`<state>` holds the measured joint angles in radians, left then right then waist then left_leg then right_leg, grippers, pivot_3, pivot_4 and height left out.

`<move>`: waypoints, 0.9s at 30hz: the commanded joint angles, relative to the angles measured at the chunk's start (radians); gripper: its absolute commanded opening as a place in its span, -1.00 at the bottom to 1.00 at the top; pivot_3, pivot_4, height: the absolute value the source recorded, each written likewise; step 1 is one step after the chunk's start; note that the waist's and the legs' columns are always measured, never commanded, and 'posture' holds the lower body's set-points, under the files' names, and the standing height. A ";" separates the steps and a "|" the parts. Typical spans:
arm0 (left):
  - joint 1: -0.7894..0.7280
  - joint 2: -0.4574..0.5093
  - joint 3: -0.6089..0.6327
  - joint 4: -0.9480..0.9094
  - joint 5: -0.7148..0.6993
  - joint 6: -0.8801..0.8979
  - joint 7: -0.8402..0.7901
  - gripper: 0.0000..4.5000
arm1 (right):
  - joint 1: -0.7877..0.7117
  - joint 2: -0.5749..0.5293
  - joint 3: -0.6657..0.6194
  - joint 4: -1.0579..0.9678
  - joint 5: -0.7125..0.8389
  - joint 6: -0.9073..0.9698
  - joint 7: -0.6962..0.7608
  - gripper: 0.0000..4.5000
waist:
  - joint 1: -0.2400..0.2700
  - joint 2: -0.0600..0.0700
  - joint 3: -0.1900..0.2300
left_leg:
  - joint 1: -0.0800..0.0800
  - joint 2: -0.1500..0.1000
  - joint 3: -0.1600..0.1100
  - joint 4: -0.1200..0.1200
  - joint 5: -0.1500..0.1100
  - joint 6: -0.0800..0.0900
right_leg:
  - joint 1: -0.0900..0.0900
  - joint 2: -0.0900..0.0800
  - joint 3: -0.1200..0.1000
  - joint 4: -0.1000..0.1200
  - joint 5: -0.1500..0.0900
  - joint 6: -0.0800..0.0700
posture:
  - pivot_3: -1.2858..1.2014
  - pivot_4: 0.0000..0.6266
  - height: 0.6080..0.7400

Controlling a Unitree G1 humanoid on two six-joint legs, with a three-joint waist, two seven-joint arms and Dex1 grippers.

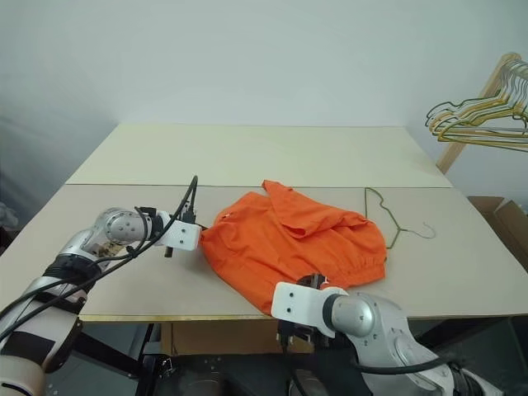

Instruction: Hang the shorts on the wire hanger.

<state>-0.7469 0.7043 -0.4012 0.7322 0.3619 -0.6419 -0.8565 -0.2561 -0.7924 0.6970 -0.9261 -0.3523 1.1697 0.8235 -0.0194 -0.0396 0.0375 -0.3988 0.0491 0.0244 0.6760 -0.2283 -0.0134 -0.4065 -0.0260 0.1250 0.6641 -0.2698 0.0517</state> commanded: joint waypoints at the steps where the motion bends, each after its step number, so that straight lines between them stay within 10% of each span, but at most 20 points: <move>1: 0.000 0.017 0.033 -0.037 -0.021 0.009 -0.002 -1.00 | -0.038 0.000 0.000 -0.020 0.014 0.039 -0.023 0.44 | 0.001 0.000 0.000 | 0.000 0.000 0.000 0.000 0.000 0.000 | 0.000 0.000 0.000 0.000 0.000 0.000 | 0.04 -1.00 1.00; 10: 0.007 0.022 0.040 -0.048 -0.021 0.026 0.004 -1.00 | -0.047 -0.109 0.014 -0.013 0.053 -0.003 -0.011 -0.99 | 0.004 0.000 0.000 | 0.000 0.000 0.000 0.000 0.000 0.000 | 0.000 0.000 0.000 0.000 0.000 0.000 | 0.04 -1.00 1.00; 17: 0.023 0.041 0.041 -0.103 -0.063 0.030 -0.073 -1.00 | -0.036 -0.196 -0.101 0.004 0.105 -0.114 0.014 -0.99 | 0.004 0.000 0.000 | 0.000 0.000 0.000 0.000 0.000 0.000 | 0.000 0.000 0.000 0.000 0.000 0.000 | 0.04 -1.00 1.00; 27: 0.133 0.229 0.056 -0.424 -0.294 0.146 -0.467 -1.00 | 0.175 -0.480 -0.532 0.277 0.264 -0.842 0.150 -0.99 | -0.006 0.001 0.000 | 0.000 0.001 0.000 0.000 0.000 0.000 | 0.000 -0.001 0.000 -0.001 0.000 0.000 | 0.04 -1.00 1.00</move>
<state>-0.6149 0.8960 -0.3833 0.3626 0.1076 -0.5239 -1.2776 -0.0863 -1.2511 0.2507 -0.7115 -0.1074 0.4537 0.9517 -0.0252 -0.0389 0.0379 -0.3979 0.0498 0.0245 0.6759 -0.2284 -0.0133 -0.4056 -0.0268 0.1247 0.6635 -0.2703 0.0521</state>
